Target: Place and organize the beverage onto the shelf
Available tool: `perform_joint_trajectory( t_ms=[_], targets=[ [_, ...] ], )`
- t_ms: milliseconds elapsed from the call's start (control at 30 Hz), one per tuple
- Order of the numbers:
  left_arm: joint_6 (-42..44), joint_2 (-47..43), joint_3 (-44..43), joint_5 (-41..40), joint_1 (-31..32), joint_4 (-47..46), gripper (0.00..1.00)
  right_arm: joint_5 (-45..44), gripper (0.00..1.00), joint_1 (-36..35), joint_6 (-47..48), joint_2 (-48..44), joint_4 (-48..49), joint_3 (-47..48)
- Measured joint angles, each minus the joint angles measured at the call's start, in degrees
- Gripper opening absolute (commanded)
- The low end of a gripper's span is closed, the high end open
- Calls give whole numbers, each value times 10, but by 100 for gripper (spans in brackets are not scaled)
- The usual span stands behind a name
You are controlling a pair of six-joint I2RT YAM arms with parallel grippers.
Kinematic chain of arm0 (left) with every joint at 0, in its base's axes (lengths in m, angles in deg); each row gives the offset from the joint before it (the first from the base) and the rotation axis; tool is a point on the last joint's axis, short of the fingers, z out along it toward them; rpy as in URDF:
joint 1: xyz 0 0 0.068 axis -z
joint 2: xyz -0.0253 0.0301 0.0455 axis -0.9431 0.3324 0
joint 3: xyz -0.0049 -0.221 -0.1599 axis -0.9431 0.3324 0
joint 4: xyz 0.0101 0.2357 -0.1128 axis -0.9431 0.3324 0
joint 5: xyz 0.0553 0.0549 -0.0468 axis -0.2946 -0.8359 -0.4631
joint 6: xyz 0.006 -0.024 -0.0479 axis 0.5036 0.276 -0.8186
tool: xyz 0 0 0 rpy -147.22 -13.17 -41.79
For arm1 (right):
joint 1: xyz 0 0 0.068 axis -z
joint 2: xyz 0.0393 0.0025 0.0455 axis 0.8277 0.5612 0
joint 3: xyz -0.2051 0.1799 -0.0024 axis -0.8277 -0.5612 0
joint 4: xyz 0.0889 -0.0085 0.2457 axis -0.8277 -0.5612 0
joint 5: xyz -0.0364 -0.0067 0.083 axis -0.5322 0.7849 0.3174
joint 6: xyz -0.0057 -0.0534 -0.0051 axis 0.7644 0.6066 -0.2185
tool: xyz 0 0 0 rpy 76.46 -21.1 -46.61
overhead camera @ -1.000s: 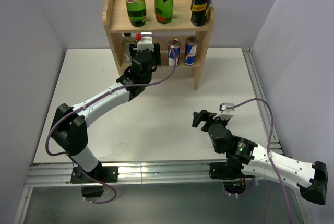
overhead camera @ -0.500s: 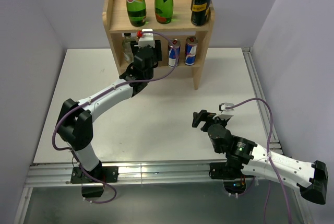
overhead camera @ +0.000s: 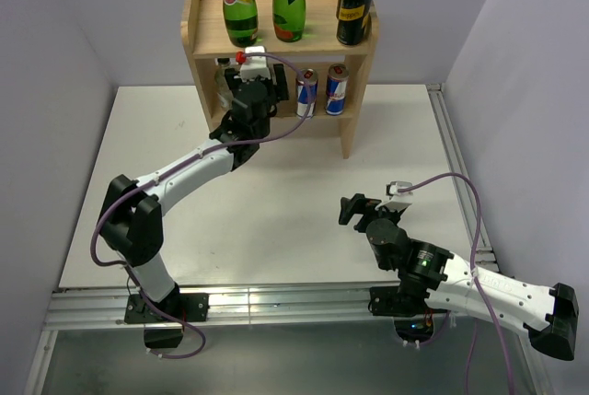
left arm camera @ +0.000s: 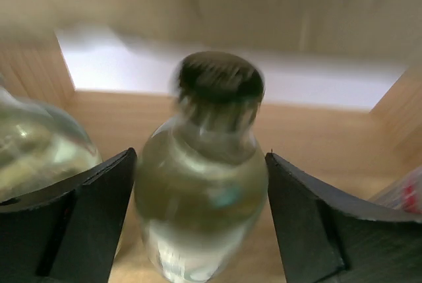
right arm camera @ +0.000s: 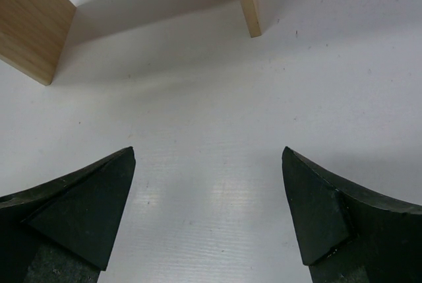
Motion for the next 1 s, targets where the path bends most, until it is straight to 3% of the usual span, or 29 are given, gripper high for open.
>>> perform_joint_trajectory(
  t_ms=[300,1000],
  targets=[
    [-3,-3,0,1,0,-45,89,0,99,0,0,0,0,0],
    [-27,-50,44,15,0,-32,99,0,99,0,0,5,0,0]
  ],
)
